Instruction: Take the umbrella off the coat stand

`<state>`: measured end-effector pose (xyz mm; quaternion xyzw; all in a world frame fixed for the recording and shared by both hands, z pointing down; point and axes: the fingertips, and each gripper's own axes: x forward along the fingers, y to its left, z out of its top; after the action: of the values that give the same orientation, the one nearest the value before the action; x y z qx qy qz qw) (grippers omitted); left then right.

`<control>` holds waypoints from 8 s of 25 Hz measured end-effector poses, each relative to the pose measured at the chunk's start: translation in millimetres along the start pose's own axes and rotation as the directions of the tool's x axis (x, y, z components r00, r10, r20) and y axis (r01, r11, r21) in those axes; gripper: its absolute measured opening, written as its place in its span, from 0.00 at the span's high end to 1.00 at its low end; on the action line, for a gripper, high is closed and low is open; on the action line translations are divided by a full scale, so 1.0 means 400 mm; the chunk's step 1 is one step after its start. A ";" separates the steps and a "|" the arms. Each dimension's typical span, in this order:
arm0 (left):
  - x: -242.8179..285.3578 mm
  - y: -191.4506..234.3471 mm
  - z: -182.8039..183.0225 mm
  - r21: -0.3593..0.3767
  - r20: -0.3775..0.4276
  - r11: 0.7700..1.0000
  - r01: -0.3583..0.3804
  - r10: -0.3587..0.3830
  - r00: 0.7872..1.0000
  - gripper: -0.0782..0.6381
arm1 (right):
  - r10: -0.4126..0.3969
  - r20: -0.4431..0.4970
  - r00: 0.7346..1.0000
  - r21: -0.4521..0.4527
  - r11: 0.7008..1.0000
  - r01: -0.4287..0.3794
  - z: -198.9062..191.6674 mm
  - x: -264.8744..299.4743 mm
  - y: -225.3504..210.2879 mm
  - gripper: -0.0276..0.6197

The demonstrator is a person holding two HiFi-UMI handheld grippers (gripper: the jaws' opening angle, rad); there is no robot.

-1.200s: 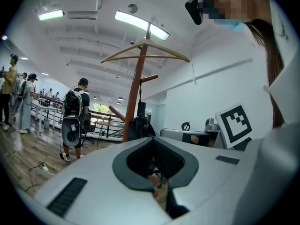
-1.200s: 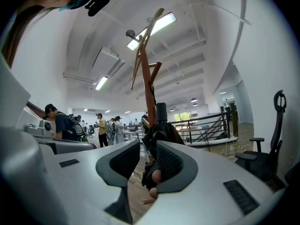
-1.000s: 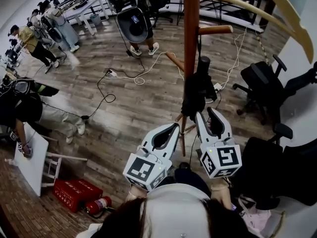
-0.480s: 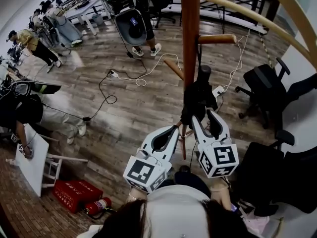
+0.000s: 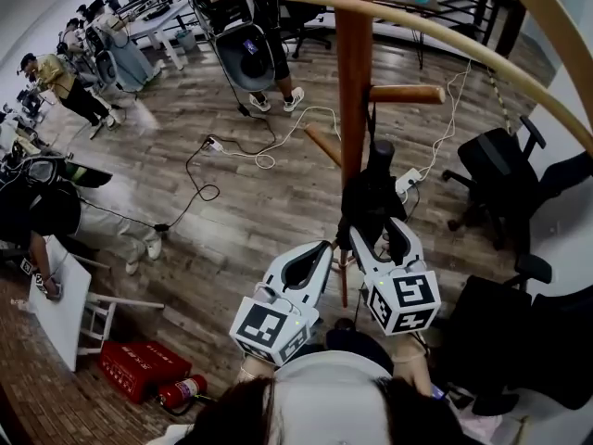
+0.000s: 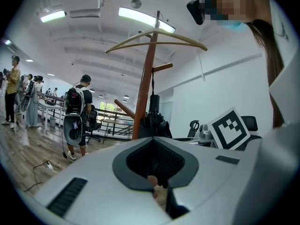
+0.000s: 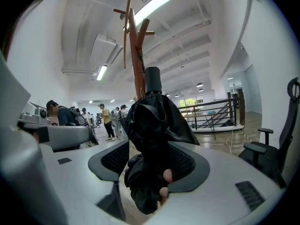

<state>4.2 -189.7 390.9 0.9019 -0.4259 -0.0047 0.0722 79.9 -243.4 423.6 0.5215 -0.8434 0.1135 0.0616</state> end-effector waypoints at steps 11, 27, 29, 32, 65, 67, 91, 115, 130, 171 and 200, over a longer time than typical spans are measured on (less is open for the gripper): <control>0.015 0.022 -0.003 0.001 -0.010 1.000 -0.011 0.011 1.000 0.88 | -0.017 -0.032 0.999 -0.023 1.000 0.016 -0.008 0.044 -0.020 0.54; 0.055 0.041 -0.006 0.003 -0.007 1.000 0.001 -0.001 1.000 0.88 | -0.031 -0.111 0.993 -0.061 0.998 0.025 -0.030 0.094 -0.052 0.54; 0.056 0.044 -0.005 0.005 -0.004 1.000 -0.005 0.005 1.000 0.88 | -0.039 -0.114 0.993 -0.053 0.998 0.033 -0.032 0.098 -0.056 0.56; 0.051 0.047 0.002 0.006 0.002 1.000 -0.015 0.015 1.000 0.88 | -0.054 -0.105 0.993 -0.048 0.998 0.049 -0.027 0.096 -0.058 0.57; -0.013 0.014 0.041 0.014 0.038 1.000 0.005 -0.006 0.999 0.88 | -0.066 0.047 0.997 -0.025 0.997 0.068 0.087 -0.004 -0.024 0.58; -0.015 0.008 0.043 0.014 0.043 1.000 0.007 -0.007 0.999 0.88 | -0.069 0.055 0.996 -0.023 0.997 0.070 0.096 -0.014 -0.026 0.58; -0.041 -0.028 0.078 0.015 0.053 0.999 0.040 -0.041 0.998 0.88 | -0.143 0.154 0.978 -0.003 0.989 0.146 0.202 -0.111 -0.055 0.58; -0.061 -0.070 0.106 0.016 0.073 0.998 0.067 -0.068 0.995 0.88 | -0.180 0.215 0.960 -0.012 0.982 0.187 0.261 -0.187 -0.057 0.58; -0.082 -0.096 0.092 0.010 0.073 0.997 0.076 -0.077 0.994 0.88 | -0.201 0.214 0.956 -0.005 0.978 0.207 0.240 -0.227 -0.057 0.58; -0.298 -0.147 0.031 -0.015 0.052 0.990 0.139 -0.138 0.989 0.88 | -0.258 0.179 0.950 -0.015 0.964 0.265 0.122 -0.365 0.130 0.58; -0.484 -0.194 0.008 -0.012 0.065 0.979 0.205 -0.204 0.977 0.88 | -0.287 0.204 0.936 -0.030 0.954 0.299 0.072 -0.488 0.311 0.58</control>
<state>-59.7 7.4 366.9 0.9395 -0.3330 -0.0448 0.0662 56.7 -28.4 336.7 0.6477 -0.7614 0.0255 0.0097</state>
